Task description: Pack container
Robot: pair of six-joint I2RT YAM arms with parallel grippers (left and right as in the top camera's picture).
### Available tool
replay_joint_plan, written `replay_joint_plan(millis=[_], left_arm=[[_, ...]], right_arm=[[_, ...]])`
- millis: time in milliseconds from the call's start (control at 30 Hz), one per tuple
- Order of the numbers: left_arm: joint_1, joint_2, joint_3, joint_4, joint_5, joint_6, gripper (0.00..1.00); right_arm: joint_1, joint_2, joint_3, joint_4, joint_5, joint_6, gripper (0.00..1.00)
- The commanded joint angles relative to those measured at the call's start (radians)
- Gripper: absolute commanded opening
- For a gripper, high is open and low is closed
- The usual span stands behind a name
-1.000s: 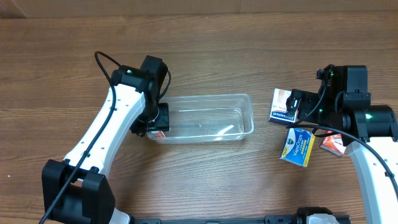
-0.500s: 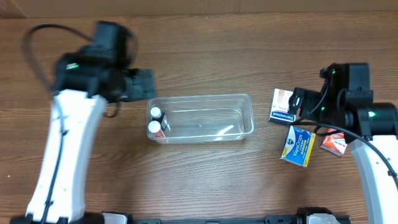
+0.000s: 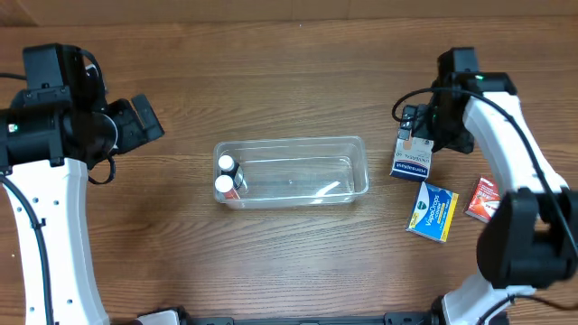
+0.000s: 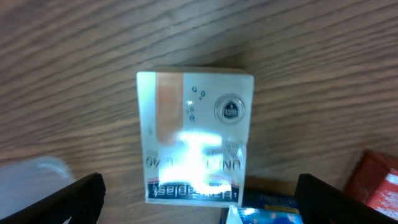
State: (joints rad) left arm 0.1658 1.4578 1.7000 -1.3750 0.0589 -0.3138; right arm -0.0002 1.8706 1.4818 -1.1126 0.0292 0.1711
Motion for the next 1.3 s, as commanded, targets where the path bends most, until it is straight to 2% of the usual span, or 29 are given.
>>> replay_joint_plan(millis=[0, 300, 500, 533, 600, 667, 900, 1100, 1267], left_arm=[[0.004, -0.005, -0.034, 0.012, 0.017, 0.019, 1.0], [0.004, -0.005, -0.061, 0.03, 0.017, 0.019, 1.0], [0.004, -0.005, -0.061, 0.03, 0.017, 0.019, 1.0], [0.004, -0.005, -0.061, 0.03, 0.017, 0.019, 1.0], [0.004, -0.005, -0.061, 0.027, 0.017, 0.019, 1.0], [0.004, -0.005, -0.061, 0.026, 0.017, 0.019, 1.0], [0.004, -0.005, -0.061, 0.026, 0.017, 0.019, 1.0], [0.004, -0.005, -0.061, 0.026, 0.017, 0.019, 1.0], [0.004, -0.005, -0.061, 0.025, 0.017, 0.019, 1.0]], right_arm=[[-0.008, 0.063, 0.008, 0.012, -0.009, -0.015, 1.0], [-0.007, 0.215, 0.003, 0.032, -0.032, -0.023, 1.0], [-0.008, 0.219, 0.003, 0.034, -0.032, -0.022, 1.0], [-0.008, 0.219, 0.003, 0.034, -0.032, -0.022, 0.99], [-0.008, 0.219, 0.003, 0.034, -0.032, -0.022, 0.88], [-0.008, 0.219, 0.003, 0.034, -0.031, -0.022, 0.83], [-0.008, 0.218, 0.006, 0.027, -0.032, -0.021, 0.75], [-0.002, 0.15, 0.091, -0.055, -0.032, -0.01, 0.74], [0.058, -0.044, 0.182, -0.15, -0.034, -0.01, 0.74]])
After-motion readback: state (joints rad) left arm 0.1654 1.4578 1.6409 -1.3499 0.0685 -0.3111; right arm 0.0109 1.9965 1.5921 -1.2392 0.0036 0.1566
